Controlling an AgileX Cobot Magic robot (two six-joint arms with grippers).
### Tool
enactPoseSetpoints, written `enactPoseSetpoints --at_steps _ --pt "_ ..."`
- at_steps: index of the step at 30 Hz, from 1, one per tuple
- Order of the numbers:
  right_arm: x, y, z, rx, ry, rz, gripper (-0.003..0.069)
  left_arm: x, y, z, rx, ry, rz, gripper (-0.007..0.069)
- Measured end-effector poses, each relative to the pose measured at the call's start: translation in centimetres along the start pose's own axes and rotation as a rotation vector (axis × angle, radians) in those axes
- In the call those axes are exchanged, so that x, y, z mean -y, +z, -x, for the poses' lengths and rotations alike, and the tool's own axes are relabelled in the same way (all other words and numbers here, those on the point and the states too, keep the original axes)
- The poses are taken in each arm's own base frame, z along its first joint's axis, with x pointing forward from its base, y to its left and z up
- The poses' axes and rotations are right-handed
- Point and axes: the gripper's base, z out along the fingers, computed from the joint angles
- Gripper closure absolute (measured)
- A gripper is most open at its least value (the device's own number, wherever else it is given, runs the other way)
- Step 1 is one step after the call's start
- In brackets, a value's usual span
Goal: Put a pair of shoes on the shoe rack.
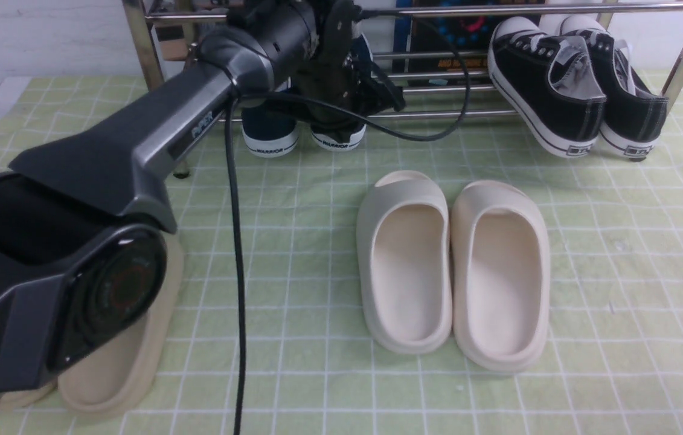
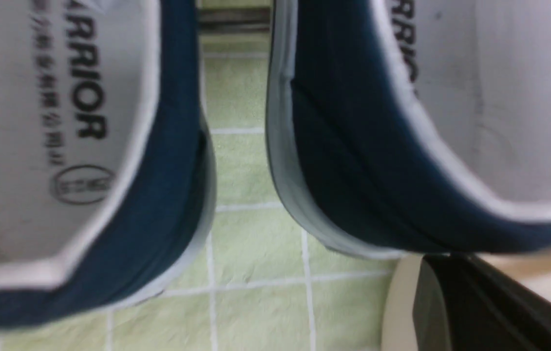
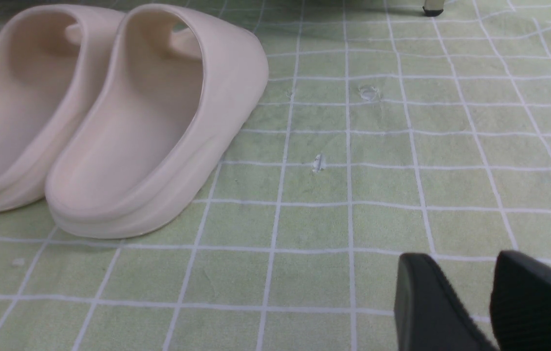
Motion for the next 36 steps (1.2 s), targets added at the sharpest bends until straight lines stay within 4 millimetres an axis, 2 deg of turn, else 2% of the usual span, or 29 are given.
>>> enactPoseSetpoints --at_steps 4,5,9,12,13,14,15,16,17,18,19,20,21,22,23,24,27,28,30,31,32,33,36 --pt "0.0 0.0 0.0 0.0 0.0 0.0 0.0419 -0.1 -4.6 0.8 0.012 0.021 -0.022 0.0638" --pt "0.0 0.0 0.0 0.0 0.0 0.0 0.0419 -0.1 -4.9 0.8 0.013 0.02 -0.023 0.0638" --pt "0.0 0.0 0.0 0.0 0.0 0.0 0.0419 0.0 -12.8 1.4 0.087 0.058 -0.092 0.0638" --pt "0.0 0.0 0.0 0.0 0.0 0.0 0.0419 -0.2 -18.9 0.7 0.167 0.079 -0.173 0.0638" --pt "0.0 0.0 0.0 0.0 0.0 0.0 0.0419 -0.3 -20.0 0.6 0.186 0.08 -0.183 0.0638" --pt "0.0 0.0 0.0 0.0 0.0 0.0 0.0419 -0.6 -22.8 -0.1 0.246 0.083 -0.228 0.0638" --pt "0.0 0.0 0.0 0.0 0.0 0.0 0.0419 -0.8 -24.3 -0.7 0.282 0.08 -0.253 0.0638" --pt "0.0 0.0 0.0 0.0 0.0 0.0 0.0419 -1.0 -24.6 -1.2 0.287 0.08 -0.258 0.0638" --pt "0.0 0.0 0.0 0.0 0.0 0.0 0.0419 -1.8 -27.9 -2.7 0.395 0.071 -0.305 0.0638" --pt "0.0 0.0 0.0 0.0 0.0 0.0 0.0419 -2.4 -29.2 -3.9 0.449 0.066 -0.323 0.0638" --pt "0.0 0.0 0.0 0.0 0.0 0.0 0.0419 -2.6 -28.9 -4.4 0.44 0.067 -0.318 0.0638" --pt "0.0 0.0 0.0 0.0 0.0 0.0 0.0419 -3.8 -30.9 -6.7 0.53 0.062 -0.343 0.0638" --pt "0.0 0.0 0.0 0.0 0.0 0.0 0.0419 -4.6 -30.9 -8.5 0.576 0.058 -0.35 0.0638" --pt "0.0 0.0 0.0 0.0 0.0 0.0 0.0419 -4.9 -31.6 -9.0 0.6 0.057 -0.357 0.0638" --pt "0.0 0.0 0.0 0.0 0.0 0.0 0.0419 -6.4 -31.2 -12.1 0.656 0.055 -0.361 0.0638" --pt "0.0 0.0 0.0 0.0 0.0 0.0 0.0419 -7.1 -31.5 -13.8 0.69 0.052 -0.368 0.0638" --pt "0.0 0.0 0.0 0.0 0.0 0.0 0.0419 -9.1 -29.9 -18.7 0.694 0.049 -0.361 0.0638" --pt "0.0 0.0 0.0 0.0 0.0 0.0 0.0419 -10.0 -28.9 -20.8 0.669 0.047 -0.352 0.0638" --pt "0.0 0.0 0.0 0.0 0.0 0.0 0.0419 -11.1 -27.3 -23.7 0.631 0.04 -0.34 0.0638" --pt "0.0 0.0 0.0 0.0 0.0 0.0 0.0419 -11.6 -26.5 -25.0 0.615 0.032 -0.337 0.0638" --pt "0.0 0.0 0.0 0.0 0.0 0.0 0.0419 -11.7 -26.4 -25.3 0.613 0.03 -0.337 0.0638" --pt "0.0 0.0 0.0 0.0 0.0 0.0 0.0419 -12.5 -25.2 -27.3 0.598 0.018 -0.334 0.0638" --pt "0.0 0.0 0.0 0.0 0.0 0.0 0.0419 -13.4 -24.5 -29.6 0.643 0.003 -0.351 0.0638"
